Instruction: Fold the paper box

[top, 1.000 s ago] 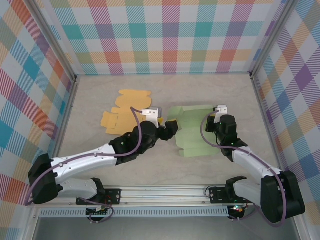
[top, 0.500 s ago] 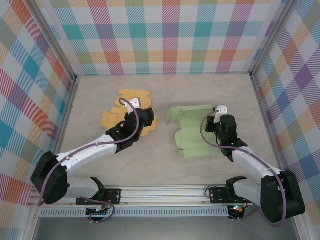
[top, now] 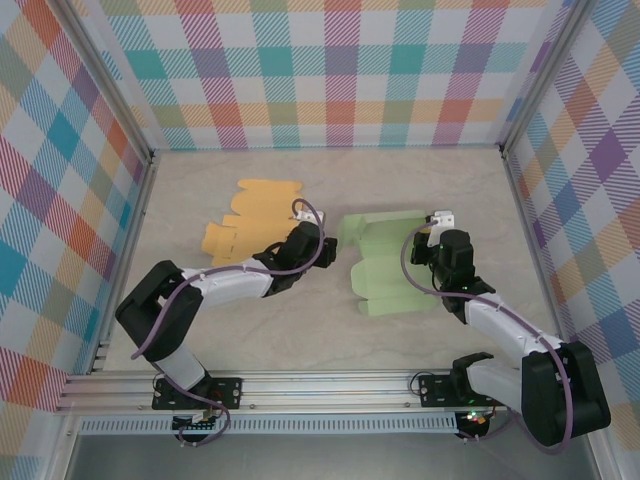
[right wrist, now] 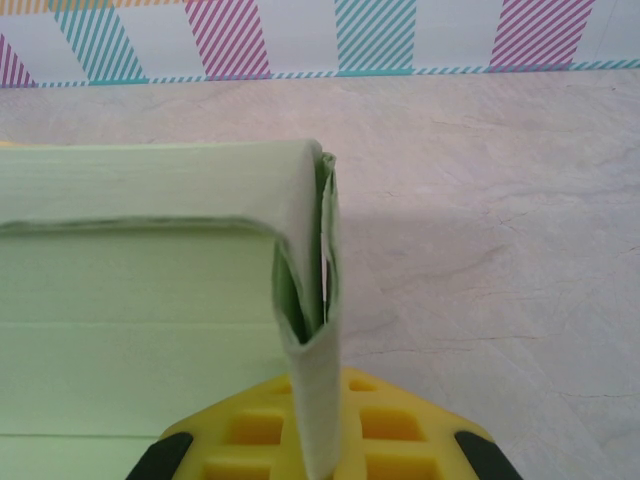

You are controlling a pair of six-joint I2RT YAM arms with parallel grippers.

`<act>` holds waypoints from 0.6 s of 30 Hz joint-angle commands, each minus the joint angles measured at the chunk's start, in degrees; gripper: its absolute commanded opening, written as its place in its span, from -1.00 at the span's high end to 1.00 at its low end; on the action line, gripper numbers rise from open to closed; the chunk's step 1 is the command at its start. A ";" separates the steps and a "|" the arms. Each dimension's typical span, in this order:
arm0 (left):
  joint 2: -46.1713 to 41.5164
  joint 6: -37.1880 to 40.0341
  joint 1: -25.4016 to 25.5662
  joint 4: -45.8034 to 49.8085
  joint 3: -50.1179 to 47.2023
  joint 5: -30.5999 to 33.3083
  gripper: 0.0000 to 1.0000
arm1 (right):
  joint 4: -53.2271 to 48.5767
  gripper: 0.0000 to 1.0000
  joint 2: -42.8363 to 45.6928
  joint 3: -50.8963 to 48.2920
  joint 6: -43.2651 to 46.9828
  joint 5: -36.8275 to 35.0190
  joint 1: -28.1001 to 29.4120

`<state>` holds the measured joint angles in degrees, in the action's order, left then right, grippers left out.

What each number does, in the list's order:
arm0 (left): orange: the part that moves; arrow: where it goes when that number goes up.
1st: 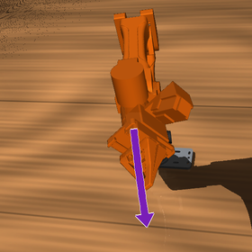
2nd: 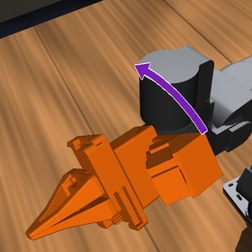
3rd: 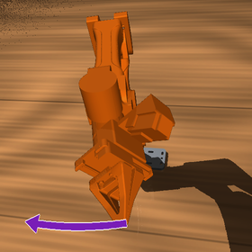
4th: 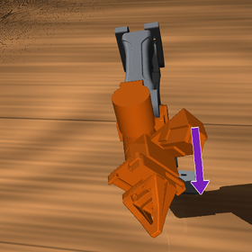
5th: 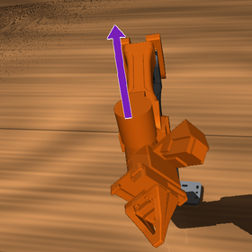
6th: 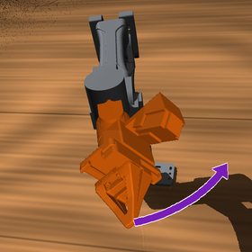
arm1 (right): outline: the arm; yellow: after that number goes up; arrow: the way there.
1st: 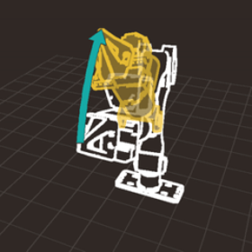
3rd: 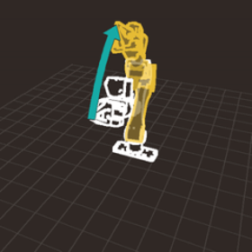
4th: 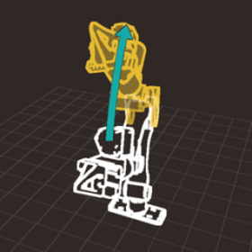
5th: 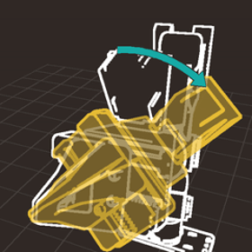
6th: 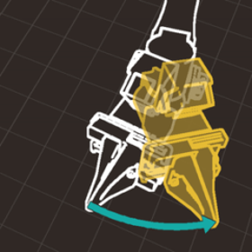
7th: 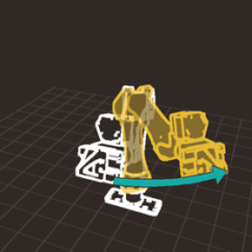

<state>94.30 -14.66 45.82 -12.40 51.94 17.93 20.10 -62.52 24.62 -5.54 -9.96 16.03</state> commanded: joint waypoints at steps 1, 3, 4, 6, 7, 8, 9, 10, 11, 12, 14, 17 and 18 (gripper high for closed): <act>-0.13 5.91 2.97 -5.56 0.99 -4.73 -0.32 | 1.20 1.00 0.56 -0.08 -0.87 0.62 -0.08; 0.17 8.24 4.62 -5.94 1.21 -6.28 -0.31 | 1.18 1.00 0.36 0.07 -0.87 0.73 -0.04; 0.34 9.26 5.44 -5.83 1.50 -6.86 -0.31 | 1.11 1.00 0.25 0.15 -0.88 0.73 -0.04; 0.45 10.79 6.56 -5.55 1.89 -7.67 -0.31 | 1.08 1.00 0.38 0.12 -0.87 0.66 -0.06; 0.37 11.34 6.88 -5.48 1.93 -8.11 -0.31 | 1.06 1.00 0.42 0.07 -0.88 0.64 -0.10; 0.19 11.70 7.13 -5.36 1.96 -8.25 -0.30 | 1.07 1.00 0.55 0.03 -0.87 0.58 -0.04; -0.04 11.94 7.22 -5.13 1.98 -8.19 -0.29 | 1.11 1.00 0.62 -0.06 -0.85 0.51 -0.04; -0.20 12.23 7.18 -4.96 1.89 -8.23 -0.29 | 1.09 1.00 0.61 -0.01 -0.87 0.55 -0.04; -0.35 12.76 7.17 -4.74 1.91 -8.35 -0.29 | 1.18 1.00 0.55 -0.01 -0.88 0.59 -0.05; -0.54 13.41 7.17 -4.50 1.85 -8.73 -0.29 | 1.25 1.00 0.48 -0.03 -0.93 0.63 -0.06; -0.71 14.66 7.17 -3.79 2.15 -9.90 -0.29 | 1.35 1.00 0.38 0.05 -1.01 0.81 -0.10; -0.71 16.20 7.17 -3.16 2.83 -10.18 -0.27 | 1.35 1.00 0.25 0.05 -0.96 0.89 -0.10; -0.54 16.63 7.17 -2.92 3.34 -9.67 -0.26 | 1.34 1.00 0.28 0.06 -0.96 0.95 -0.10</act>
<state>94.30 -0.86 52.84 -15.99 52.69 8.99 20.10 -62.52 24.62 -5.56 -9.96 16.03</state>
